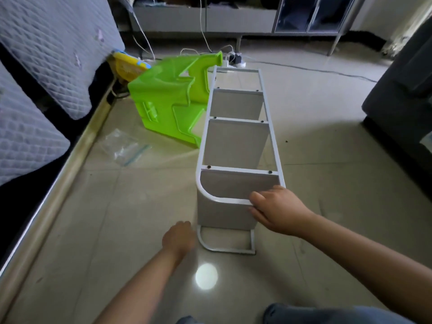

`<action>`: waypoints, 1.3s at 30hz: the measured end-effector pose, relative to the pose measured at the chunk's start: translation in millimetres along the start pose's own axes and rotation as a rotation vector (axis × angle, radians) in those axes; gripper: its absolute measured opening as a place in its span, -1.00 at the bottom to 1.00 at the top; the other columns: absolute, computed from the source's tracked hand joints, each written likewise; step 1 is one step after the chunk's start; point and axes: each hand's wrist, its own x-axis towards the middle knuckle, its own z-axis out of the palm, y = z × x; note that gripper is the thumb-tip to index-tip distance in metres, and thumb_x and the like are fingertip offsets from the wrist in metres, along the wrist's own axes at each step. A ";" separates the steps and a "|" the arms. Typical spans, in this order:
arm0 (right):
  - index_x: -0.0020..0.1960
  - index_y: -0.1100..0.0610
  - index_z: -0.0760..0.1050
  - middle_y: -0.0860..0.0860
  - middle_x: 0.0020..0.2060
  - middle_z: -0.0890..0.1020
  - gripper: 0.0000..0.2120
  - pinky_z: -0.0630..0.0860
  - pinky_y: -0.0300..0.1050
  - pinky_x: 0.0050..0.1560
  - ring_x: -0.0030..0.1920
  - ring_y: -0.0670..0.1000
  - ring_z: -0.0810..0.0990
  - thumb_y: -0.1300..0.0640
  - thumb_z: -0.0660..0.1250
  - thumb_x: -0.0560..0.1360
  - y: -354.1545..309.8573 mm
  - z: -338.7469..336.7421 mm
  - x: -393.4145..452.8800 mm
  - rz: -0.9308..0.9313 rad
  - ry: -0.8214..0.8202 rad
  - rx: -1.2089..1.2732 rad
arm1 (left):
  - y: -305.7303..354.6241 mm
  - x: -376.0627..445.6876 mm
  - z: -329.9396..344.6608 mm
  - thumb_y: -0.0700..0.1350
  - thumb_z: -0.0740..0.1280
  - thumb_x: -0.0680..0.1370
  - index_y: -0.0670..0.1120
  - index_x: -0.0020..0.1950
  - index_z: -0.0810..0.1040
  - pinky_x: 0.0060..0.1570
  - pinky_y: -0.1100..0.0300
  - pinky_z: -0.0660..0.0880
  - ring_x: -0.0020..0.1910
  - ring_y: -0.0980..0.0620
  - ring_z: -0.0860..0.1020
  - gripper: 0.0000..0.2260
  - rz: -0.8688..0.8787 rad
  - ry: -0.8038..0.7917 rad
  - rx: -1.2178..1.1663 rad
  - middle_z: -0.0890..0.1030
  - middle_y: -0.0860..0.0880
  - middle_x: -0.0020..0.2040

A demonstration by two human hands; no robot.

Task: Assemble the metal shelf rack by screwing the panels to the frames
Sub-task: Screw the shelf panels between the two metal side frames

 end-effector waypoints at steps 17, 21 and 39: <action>-0.19 0.14 0.17 0.05 -0.41 0.42 -0.83 0.25 -0.17 -0.32 -0.44 0.14 0.35 0.17 0.13 0.52 -18.3 -17.5 12.7 0.162 -0.400 0.025 | 13.5 37.6 95.8 -0.06 0.09 0.62 -0.15 0.26 0.42 0.15 0.12 0.41 0.19 -0.19 0.48 -0.70 0.023 -0.131 -0.004 0.39 -0.24 0.26; -0.13 0.12 0.13 -0.02 -0.39 0.31 -0.85 0.12 -0.19 -0.47 -0.43 0.06 0.29 0.10 0.05 0.58 -21.0 -22.9 16.9 0.191 -0.465 0.029 | 19.1 35.0 97.0 -0.13 0.05 0.62 -0.15 0.20 0.48 0.12 0.10 0.43 0.18 -0.14 0.50 -0.72 0.058 -0.088 -0.060 0.53 -0.17 0.20; -0.11 0.09 0.14 -0.07 -0.43 0.28 -0.76 0.29 -0.15 -0.38 -0.32 0.09 0.41 -0.06 -0.05 0.62 -24.7 -33.0 19.4 0.188 -0.633 0.055 | 28.9 45.4 92.3 -0.24 0.27 0.52 -0.27 0.43 0.12 0.18 0.04 0.39 0.25 -0.24 0.46 -0.46 -0.442 0.069 -0.542 0.44 -0.27 0.29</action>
